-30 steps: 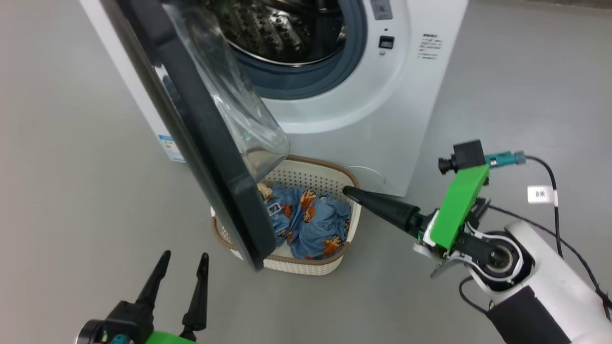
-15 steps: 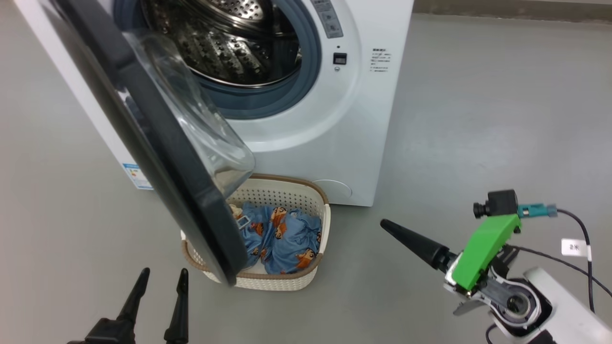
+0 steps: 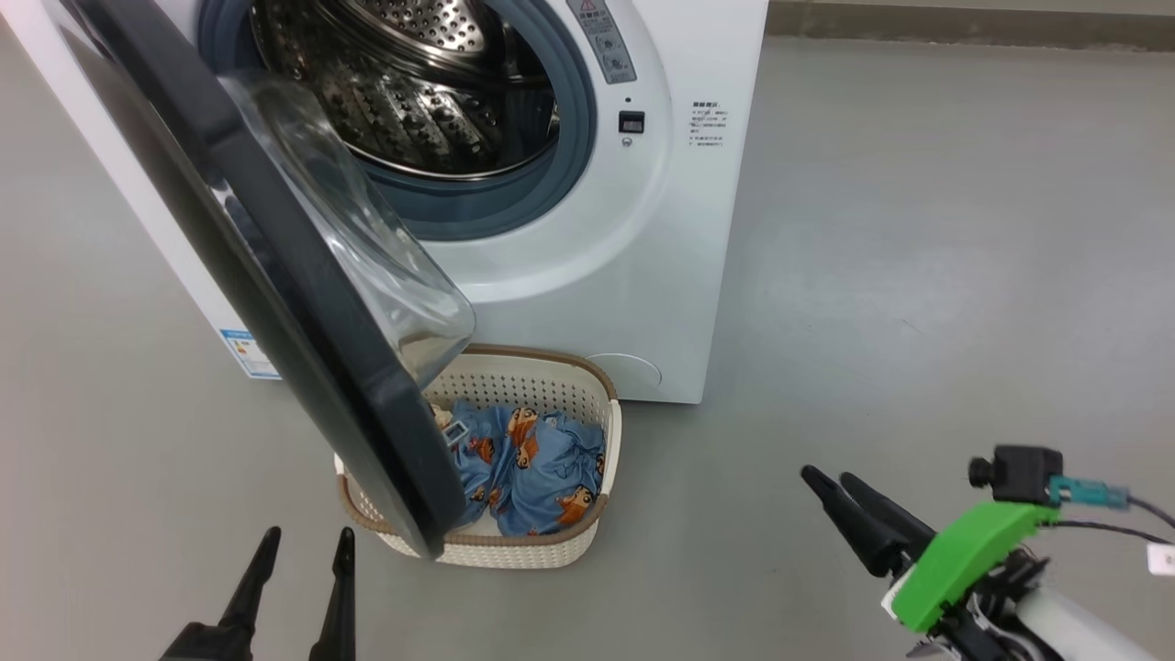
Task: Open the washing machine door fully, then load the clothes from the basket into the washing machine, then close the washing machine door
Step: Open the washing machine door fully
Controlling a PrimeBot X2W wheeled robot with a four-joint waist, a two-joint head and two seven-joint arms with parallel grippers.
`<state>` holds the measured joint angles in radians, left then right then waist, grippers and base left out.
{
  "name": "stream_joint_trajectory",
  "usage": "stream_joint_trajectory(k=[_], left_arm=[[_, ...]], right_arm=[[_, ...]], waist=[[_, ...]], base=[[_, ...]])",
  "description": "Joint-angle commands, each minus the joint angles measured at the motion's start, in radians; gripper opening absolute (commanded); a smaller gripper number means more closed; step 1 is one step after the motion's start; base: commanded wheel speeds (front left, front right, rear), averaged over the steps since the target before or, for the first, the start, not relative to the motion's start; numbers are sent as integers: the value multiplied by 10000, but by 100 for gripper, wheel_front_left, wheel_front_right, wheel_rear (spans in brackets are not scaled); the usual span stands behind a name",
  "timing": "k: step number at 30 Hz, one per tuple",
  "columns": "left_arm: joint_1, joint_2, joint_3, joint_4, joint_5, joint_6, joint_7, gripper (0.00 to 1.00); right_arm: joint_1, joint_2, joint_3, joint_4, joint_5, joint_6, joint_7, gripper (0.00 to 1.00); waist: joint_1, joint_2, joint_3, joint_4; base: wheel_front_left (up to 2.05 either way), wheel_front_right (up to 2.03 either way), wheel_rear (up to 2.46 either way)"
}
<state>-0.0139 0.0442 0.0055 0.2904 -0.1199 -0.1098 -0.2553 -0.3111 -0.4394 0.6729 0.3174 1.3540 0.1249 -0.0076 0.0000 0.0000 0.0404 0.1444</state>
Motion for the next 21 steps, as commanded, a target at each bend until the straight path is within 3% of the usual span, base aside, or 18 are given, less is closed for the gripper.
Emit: stream_joint_trajectory(k=[1, 5, 10, 15, 21], left_arm=[[-78, 97, 361, -263, 109, -28, -65, 100], [-52, 93, 380, -239, 131, -43, -65, 100], [-48, 88, 400, -247, 152, -60, -65, 100], [-40, 81, 446, -285, 155, -69, -65, 100], [-32, 75, 454, -288, 150, -69, -65, 100]], right_arm=[[159, -282, 308, -27, -238, 58, -615, 100], [64, -507, 1043, 455, -691, 58, -2032, 100], [-72, -607, 1250, 979, -1577, 58, -2527, 100], [602, -77, -971, 723, -4019, 58, -2538, 100], [1625, 622, -2730, 171, -6329, 58, -2540, 100]], waist=[[0, 0, -35, 1], [0, 0, -95, 15], [0, 0, -120, 31], [0, 0, -102, 47], [0, 0, -141, 87]], base=[[0, 0, 0], [0, 0, 0], [0, 0, 0], [0, 0, 0], [0, 0, 0]])
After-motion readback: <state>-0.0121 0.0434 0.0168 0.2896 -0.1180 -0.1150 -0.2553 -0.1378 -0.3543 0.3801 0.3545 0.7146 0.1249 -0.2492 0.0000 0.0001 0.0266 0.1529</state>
